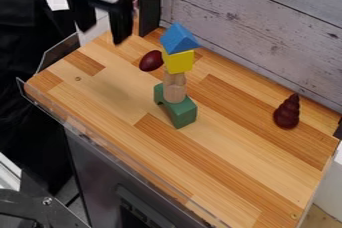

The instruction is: Move the blue pyramid to the left side of the table

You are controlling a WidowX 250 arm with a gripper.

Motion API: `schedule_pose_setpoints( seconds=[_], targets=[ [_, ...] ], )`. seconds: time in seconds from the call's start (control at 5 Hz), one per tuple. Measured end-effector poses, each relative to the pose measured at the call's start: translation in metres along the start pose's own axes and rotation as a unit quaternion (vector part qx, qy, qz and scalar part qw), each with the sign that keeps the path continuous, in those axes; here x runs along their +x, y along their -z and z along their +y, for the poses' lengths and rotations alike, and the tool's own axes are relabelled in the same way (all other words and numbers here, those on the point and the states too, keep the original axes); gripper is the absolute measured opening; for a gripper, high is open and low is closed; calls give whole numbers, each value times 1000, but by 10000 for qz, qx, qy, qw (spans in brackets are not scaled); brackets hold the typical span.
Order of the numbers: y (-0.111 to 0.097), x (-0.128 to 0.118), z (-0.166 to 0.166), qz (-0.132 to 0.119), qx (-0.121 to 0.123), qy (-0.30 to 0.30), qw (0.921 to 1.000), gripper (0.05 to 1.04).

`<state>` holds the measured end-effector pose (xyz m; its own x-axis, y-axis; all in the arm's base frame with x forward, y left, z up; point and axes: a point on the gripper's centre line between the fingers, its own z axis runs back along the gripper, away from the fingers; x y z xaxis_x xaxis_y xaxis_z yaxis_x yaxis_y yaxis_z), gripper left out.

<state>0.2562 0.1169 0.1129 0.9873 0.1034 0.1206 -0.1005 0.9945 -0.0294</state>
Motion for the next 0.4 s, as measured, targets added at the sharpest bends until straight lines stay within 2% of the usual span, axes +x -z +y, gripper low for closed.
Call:
schedule_pose_setpoints(
  seconds=[0.4],
  targets=[
    [-38, -1, -13, -104, 186, 366, 9991, 999]
  ],
)
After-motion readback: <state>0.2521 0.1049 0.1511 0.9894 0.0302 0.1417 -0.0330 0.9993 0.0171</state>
